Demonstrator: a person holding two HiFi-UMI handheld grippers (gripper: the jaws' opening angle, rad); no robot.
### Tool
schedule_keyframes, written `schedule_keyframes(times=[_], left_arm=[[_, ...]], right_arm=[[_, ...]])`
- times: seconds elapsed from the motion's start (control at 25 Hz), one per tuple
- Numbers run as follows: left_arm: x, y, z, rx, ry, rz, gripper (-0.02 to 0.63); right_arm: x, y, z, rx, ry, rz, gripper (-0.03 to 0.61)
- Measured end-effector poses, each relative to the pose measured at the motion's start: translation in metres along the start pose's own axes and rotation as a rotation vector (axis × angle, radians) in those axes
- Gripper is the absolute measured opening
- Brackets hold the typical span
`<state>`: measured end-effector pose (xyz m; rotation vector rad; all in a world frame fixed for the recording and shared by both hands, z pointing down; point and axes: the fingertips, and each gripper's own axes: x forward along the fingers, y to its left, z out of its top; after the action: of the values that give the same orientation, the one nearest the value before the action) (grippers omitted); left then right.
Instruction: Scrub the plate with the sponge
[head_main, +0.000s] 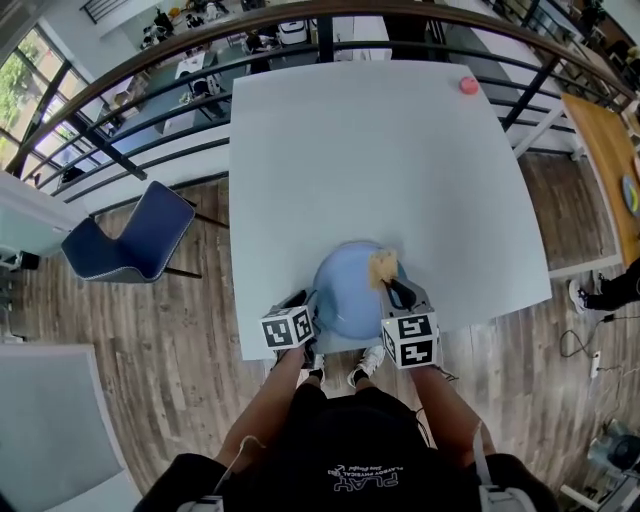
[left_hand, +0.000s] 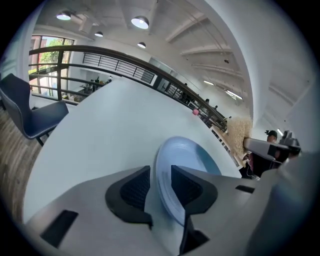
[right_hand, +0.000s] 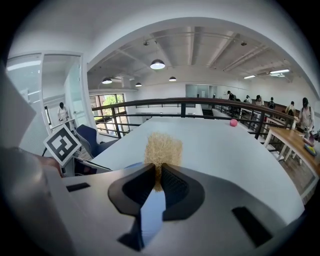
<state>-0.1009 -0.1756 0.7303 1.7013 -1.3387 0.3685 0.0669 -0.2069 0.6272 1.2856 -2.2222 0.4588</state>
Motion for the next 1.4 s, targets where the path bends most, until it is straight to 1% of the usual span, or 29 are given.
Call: schedule_keyframes(times=[0.12,0.24,0.36,0.48,0.6,0.68,0.76,0.84,1.08,1.24,1.4], left_arm=[[-0.010,-0.012,0.018,0.000,-0.036,-0.028,0.141],[-0.030,-0.017,0.051,0.005,-0.114,-0.031,0.140],[-0.055,-0.027,0.083,0.040,-0.189,-0.044,0.139],[-0.077,-0.044,0.111,0.087,-0.255,-0.067,0.120],[-0.095,-0.054,0.132,0.116,-0.322,-0.084,0.073],[-0.103,-0.060,0.145,0.135,-0.363,-0.096,0.053],[-0.112,-0.065,0.155,0.155,-0.397,-0.104,0.025],[-0.118,-0.069,0.162,0.172,-0.428,-0.117,0.012],[-0.140,-0.088,0.188,0.241,-0.520,-0.185,0.012],[-0.153,-0.101,0.201,0.249,-0.570,-0.224,0.012],[-0.165,-0.119,0.209,0.268,-0.618,-0.288,0.012]], right_arm=[[-0.006,-0.002,0.011,-0.016,-0.032,-0.005,0.044],[-0.007,0.004,0.029,-0.028,-0.076,0.006,0.044],[-0.014,0.013,0.052,-0.046,-0.124,0.017,0.044],[-0.027,0.021,0.080,-0.071,-0.182,0.025,0.044],[-0.037,0.026,0.103,-0.094,-0.234,0.025,0.044],[-0.041,0.028,0.116,-0.102,-0.265,0.021,0.044],[-0.045,0.030,0.126,-0.107,-0.290,0.023,0.044],[-0.048,0.032,0.131,-0.104,-0.314,0.031,0.044],[-0.055,0.037,0.150,-0.103,-0.403,0.041,0.044],[-0.065,0.036,0.169,-0.116,-0.462,0.039,0.044],[-0.078,0.034,0.185,-0.142,-0.516,0.041,0.043]])
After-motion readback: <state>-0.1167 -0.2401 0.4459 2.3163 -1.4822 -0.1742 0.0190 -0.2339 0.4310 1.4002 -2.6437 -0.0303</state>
